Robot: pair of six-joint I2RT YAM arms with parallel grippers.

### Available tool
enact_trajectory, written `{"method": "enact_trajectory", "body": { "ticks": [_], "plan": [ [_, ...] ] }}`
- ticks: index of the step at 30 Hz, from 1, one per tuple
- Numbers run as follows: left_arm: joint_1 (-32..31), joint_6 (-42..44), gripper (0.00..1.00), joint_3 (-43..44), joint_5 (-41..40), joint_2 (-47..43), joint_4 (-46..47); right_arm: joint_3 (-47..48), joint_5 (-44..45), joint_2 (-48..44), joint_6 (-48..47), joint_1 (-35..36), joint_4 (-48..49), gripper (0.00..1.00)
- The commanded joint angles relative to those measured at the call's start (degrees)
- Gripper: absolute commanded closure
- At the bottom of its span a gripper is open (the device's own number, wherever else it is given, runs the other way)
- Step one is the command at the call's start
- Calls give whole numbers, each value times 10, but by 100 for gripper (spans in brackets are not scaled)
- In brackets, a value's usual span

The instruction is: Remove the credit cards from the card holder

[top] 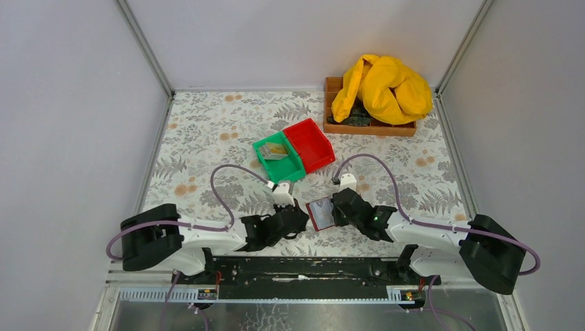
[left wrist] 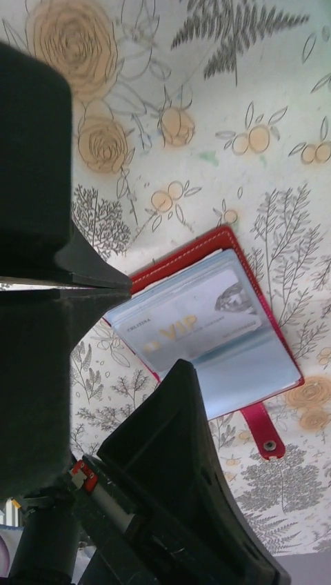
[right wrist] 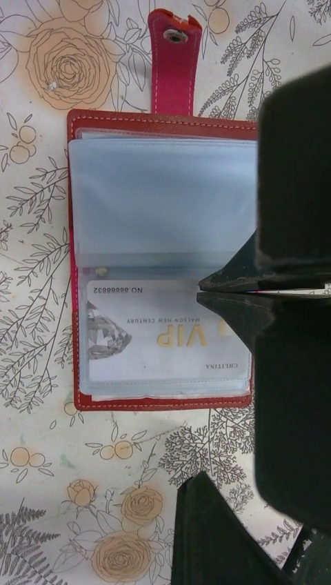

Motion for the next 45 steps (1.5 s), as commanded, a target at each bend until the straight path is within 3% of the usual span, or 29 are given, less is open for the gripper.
{"method": "enact_trajectory", "body": {
  "ticks": [1,13,45],
  "plan": [
    [-9,-27,100,10,-10,33,81,-4,23,-8,18,-9,16,100],
    [-9,-34,100,25,15,85,123,-17,12,-2,15,-27,5,100],
    [-8,-64,100,44,13,144,84,-21,0,10,14,-26,17,100]
  ]
}}
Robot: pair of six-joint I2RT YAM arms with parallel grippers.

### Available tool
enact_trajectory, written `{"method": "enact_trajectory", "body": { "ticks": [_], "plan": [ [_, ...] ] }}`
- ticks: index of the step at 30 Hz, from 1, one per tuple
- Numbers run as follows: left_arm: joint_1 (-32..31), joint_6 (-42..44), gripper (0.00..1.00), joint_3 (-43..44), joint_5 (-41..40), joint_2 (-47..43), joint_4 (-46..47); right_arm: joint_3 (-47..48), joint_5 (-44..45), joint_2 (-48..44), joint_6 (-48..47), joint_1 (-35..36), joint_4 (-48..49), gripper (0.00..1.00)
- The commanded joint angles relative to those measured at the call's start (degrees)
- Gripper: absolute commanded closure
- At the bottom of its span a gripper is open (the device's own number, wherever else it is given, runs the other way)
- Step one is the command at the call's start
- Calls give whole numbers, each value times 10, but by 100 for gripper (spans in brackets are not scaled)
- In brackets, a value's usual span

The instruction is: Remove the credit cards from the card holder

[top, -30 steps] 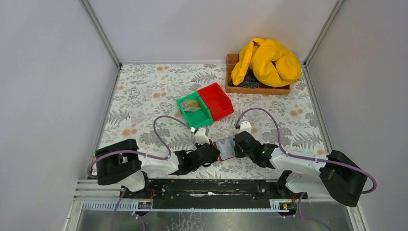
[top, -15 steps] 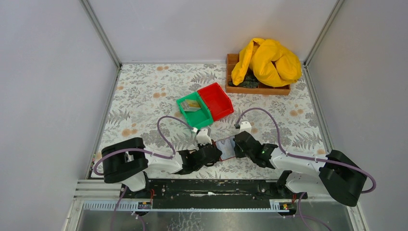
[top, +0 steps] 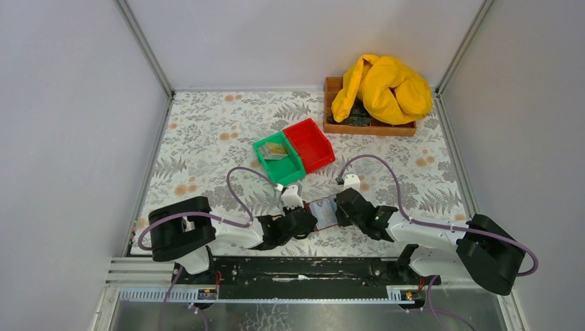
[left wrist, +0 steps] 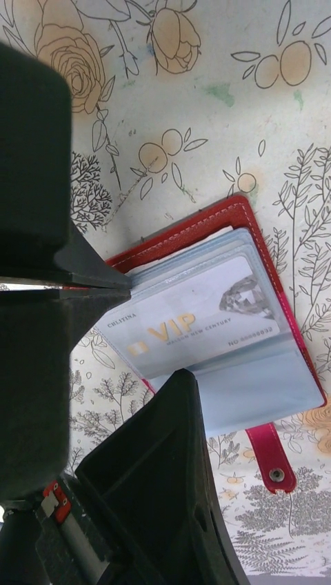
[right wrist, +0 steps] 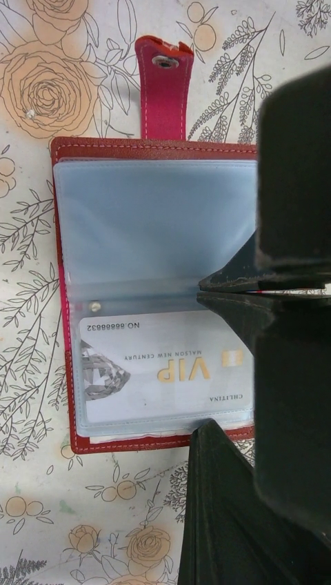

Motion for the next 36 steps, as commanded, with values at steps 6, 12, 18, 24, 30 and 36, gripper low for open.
{"method": "enact_trajectory", "body": {
  "ticks": [6,12,18,24,30,36],
  "plan": [
    [-1,-6,100,22,-7,24,7,-3,-9,9,3,-3,20,100],
    [-1,2,100,31,-6,19,4,-3,-17,19,5,-3,28,100],
    [-2,11,100,44,-7,16,-1,-1,-21,23,3,-3,29,100],
    [-2,19,100,57,-7,22,-4,-1,-19,20,3,-3,28,100],
    [-1,15,100,56,-4,22,-9,-2,-13,16,1,-3,24,100],
    [3,-11,100,26,-23,-4,-24,0,-15,6,-1,-4,22,100]
  ]
}}
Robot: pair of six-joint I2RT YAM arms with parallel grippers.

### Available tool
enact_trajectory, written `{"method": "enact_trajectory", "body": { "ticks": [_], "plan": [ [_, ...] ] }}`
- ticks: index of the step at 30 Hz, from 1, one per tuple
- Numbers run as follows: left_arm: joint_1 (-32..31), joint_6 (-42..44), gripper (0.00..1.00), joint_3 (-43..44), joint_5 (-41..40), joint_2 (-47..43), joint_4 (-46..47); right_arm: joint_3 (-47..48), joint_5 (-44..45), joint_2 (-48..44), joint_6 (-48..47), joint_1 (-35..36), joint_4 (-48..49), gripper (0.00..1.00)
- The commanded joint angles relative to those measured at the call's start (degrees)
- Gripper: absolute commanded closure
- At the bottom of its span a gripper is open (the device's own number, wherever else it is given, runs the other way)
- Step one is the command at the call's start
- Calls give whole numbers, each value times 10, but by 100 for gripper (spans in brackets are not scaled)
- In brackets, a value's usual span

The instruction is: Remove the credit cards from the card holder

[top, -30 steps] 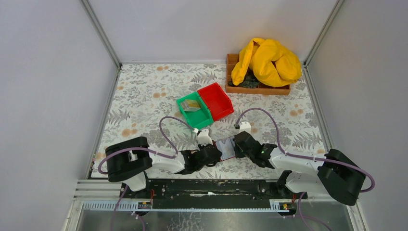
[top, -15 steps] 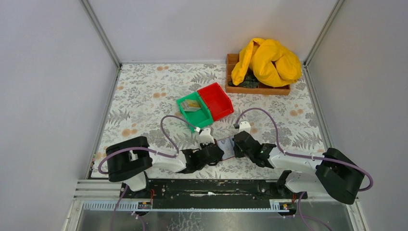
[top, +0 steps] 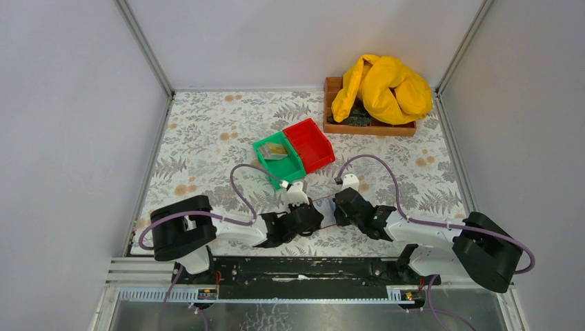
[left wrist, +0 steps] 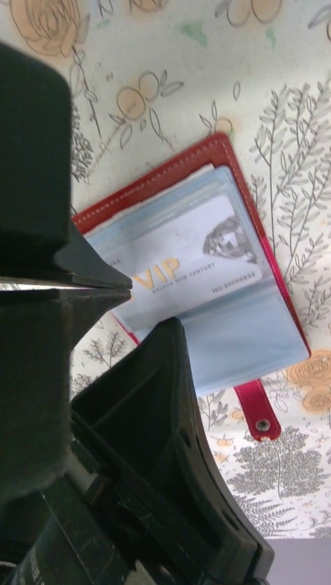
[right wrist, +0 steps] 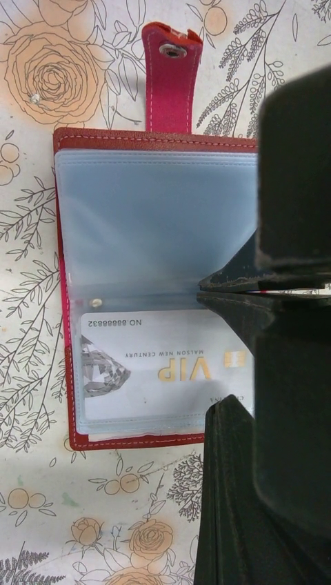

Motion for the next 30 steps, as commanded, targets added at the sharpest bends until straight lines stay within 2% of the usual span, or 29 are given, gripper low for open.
{"method": "enact_trajectory", "body": {
  "ticks": [1,10,30],
  "plan": [
    [6,-24,100,-27,-22,-21,-13,1,-9,-13,-2,-2,2,100],
    [23,-53,100,-52,5,-12,4,-14,-73,-1,24,-2,42,100],
    [28,-58,100,-63,3,-27,-9,-19,-52,-4,23,-2,35,100]
  ]
}}
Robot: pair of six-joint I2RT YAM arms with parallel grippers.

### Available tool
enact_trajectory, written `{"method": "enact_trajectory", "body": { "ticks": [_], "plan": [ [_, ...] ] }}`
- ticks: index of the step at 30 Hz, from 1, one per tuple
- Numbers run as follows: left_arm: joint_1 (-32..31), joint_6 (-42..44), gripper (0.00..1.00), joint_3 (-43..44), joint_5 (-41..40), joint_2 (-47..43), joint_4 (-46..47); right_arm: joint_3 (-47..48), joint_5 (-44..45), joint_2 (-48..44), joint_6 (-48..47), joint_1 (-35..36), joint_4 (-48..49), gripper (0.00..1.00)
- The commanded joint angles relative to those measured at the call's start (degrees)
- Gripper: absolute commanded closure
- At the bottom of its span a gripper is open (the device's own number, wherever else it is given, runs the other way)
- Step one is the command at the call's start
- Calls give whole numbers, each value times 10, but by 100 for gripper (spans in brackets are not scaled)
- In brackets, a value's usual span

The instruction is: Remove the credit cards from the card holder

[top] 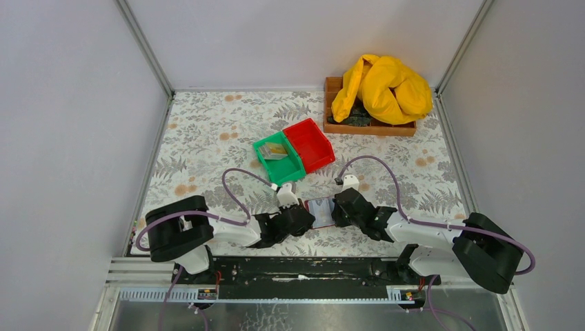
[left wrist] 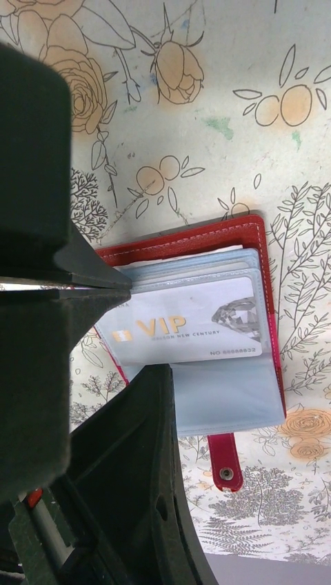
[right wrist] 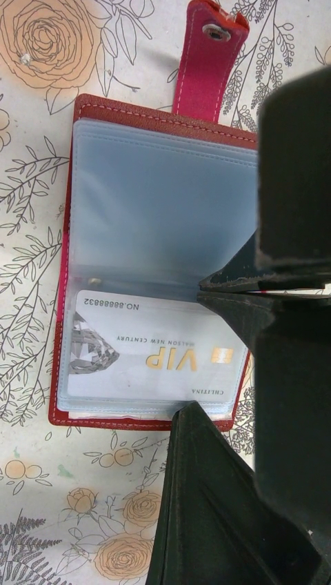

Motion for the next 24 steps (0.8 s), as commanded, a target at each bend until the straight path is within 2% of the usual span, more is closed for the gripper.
{"method": "enact_trajectory", "body": {
  "ticks": [1,24],
  "plan": [
    [3,-4,100,-5,-7,-2,-12,-6,-14,0,6,1,9,100],
    [4,24,100,17,36,32,68,-11,-34,16,5,1,25,100]
  ]
}}
